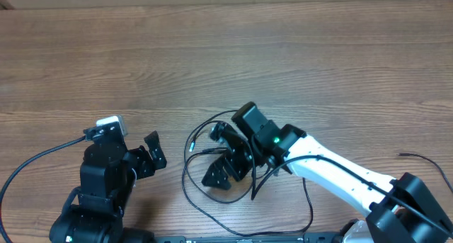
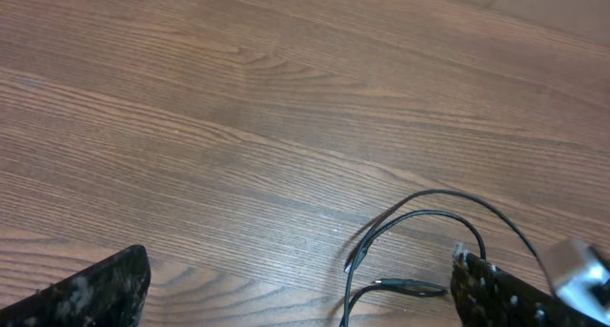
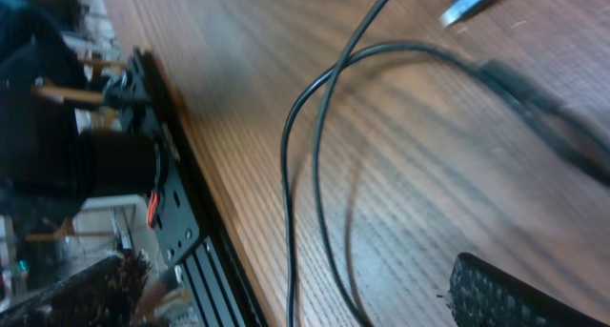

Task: Untangle cables
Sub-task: 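Grasp the remaining black cable with the right gripper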

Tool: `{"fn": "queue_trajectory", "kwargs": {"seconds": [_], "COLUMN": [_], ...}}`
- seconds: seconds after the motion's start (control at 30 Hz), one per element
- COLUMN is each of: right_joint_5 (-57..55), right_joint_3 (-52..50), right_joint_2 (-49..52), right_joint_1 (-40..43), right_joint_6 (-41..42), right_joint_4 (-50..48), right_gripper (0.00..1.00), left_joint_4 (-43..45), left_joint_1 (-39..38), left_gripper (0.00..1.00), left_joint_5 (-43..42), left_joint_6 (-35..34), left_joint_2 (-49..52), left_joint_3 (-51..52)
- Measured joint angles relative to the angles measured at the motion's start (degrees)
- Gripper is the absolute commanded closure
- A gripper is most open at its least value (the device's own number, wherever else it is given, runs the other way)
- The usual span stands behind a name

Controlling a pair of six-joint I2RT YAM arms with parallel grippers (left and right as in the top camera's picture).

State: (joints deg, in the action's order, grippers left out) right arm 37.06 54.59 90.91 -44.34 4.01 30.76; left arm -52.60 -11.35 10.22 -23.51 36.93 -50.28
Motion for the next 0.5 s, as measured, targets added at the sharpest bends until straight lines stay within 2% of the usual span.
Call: {"fn": "queue_trajectory", "kwargs": {"seconds": [0.33, 0.5], "right_joint_5": [2.6, 6.9], "right_joint_3": [-0.7, -0.7], "right_joint_2": [1.0, 6.1], "right_joint_1": [-3.0, -3.0], "right_joint_6": [-4.0, -4.5], "right_joint_4": [-0.7, -5.9], "right_gripper": [0.0, 0.11], "left_joint_4": [0.0, 0.0], "left_joint_1": [0.0, 0.0], "left_gripper": [0.0, 0.0], "left_joint_5": [0.0, 0.0], "left_joint_6": [0.0, 0.0], "left_joint_2": [0.0, 0.0], "left_joint_3": [0.0, 0.0]}}
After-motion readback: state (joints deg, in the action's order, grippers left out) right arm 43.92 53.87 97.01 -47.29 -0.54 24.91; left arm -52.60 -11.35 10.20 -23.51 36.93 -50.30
